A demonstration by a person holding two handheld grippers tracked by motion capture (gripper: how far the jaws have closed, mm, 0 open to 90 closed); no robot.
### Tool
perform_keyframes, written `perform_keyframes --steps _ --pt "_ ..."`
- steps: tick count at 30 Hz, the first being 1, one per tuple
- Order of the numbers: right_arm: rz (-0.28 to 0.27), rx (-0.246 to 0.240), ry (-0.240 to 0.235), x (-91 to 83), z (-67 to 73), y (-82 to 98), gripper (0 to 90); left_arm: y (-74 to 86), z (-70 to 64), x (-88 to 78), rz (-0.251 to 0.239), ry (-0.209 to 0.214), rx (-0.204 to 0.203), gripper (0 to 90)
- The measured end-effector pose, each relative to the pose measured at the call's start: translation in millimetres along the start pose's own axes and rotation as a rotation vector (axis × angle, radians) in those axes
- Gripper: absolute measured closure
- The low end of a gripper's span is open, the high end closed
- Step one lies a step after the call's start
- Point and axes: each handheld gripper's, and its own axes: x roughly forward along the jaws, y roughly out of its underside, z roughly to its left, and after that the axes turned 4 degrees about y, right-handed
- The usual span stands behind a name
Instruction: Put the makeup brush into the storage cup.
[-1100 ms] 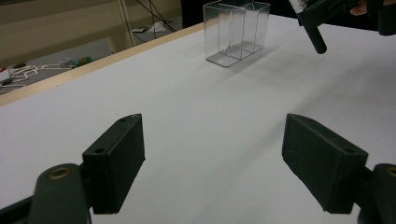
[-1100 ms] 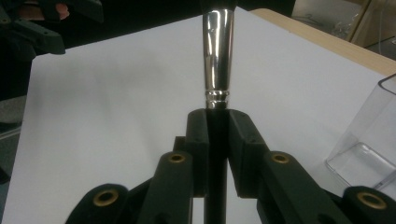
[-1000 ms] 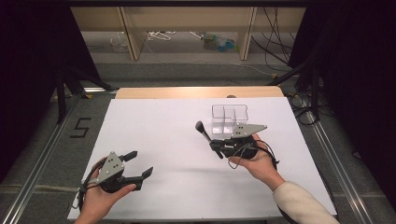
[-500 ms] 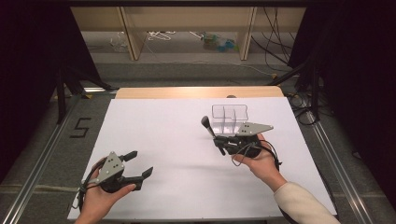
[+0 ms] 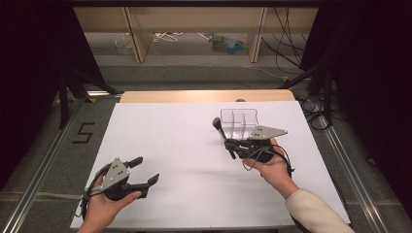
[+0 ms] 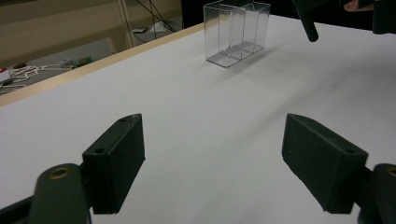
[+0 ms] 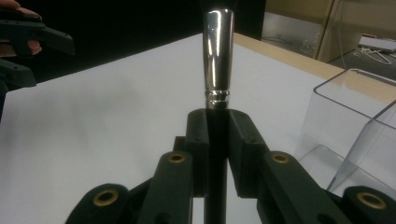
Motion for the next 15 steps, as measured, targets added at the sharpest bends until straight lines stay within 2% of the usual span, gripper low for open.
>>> perform_keyframes --steps 1,3,5,6,12,15 --pt "0.003 0.02 -0.015 -0.1 0.5 0.2 79.6 0.0 0.0 0.0 0.001 0.0 0.0 21.1" --pt "0.002 0.025 -0.001 -0.6 0.0 0.3 79.7 0.0 0.0 0.0 0.001 0.0 0.0 21.1" --pt "-0.005 0.032 -0.007 -0.8 -0.7 0.3 79.6 0.0 0.0 0.0 0.0 0.0 0.0 21.1" --pt "0.001 0.028 0.004 -1.9 -1.3 0.0 79.6 0.0 0.0 0.0 0.0 0.0 0.0 21.1" --pt "-0.021 0.037 0.001 -2.0 -2.2 0.1 79.6 0.1 0.0 0.1 0.001 0.001 0.0 21.1" --pt "-0.015 0.039 0.005 -3.4 -2.9 -0.4 79.6 0.0 0.0 -0.1 0.0 0.0 0.0 21.1"
